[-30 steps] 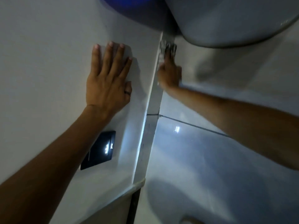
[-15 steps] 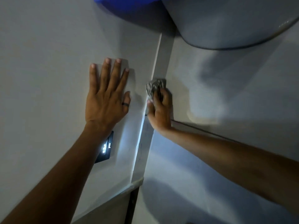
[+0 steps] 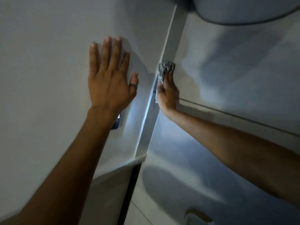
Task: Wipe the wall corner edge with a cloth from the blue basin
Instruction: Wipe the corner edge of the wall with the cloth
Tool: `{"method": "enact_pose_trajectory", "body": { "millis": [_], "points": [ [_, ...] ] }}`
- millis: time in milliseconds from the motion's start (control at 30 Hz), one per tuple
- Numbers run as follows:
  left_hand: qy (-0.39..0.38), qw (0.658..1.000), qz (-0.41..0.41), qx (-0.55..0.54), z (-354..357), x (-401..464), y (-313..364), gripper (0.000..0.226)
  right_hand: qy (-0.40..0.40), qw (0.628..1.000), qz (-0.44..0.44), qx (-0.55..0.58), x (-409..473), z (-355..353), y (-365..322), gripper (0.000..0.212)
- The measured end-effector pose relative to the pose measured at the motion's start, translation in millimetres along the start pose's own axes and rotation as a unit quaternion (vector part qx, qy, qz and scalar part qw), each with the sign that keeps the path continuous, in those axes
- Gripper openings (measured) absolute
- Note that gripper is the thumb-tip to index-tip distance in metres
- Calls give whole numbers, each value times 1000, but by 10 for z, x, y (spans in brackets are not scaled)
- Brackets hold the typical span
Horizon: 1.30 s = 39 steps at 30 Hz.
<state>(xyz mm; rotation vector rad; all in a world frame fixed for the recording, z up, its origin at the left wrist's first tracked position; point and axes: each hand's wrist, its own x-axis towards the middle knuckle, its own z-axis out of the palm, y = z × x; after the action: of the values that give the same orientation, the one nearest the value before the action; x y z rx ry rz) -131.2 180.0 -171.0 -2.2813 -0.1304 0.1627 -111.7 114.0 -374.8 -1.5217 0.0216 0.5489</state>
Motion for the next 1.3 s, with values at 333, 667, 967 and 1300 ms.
{"method": "enact_pose_trajectory", "body": {
  "millis": [333,667,967,1300],
  "points": [
    [52,994,-51,80,353,-2053,-209,81,-190,981,36,-5,-1908,468,606,72],
    [101,980,-82,149,519,-1949,-97,76,1,999,34,2,-226,314,58,64],
    [121,978,-85,149,513,-1962,-79,78,-157,981,111,-2,-2007,717,464,92],
    [129,977,-86,146,492,-1934,-87,74,-119,972,200,10,-1853,830,224,99]
  ]
}}
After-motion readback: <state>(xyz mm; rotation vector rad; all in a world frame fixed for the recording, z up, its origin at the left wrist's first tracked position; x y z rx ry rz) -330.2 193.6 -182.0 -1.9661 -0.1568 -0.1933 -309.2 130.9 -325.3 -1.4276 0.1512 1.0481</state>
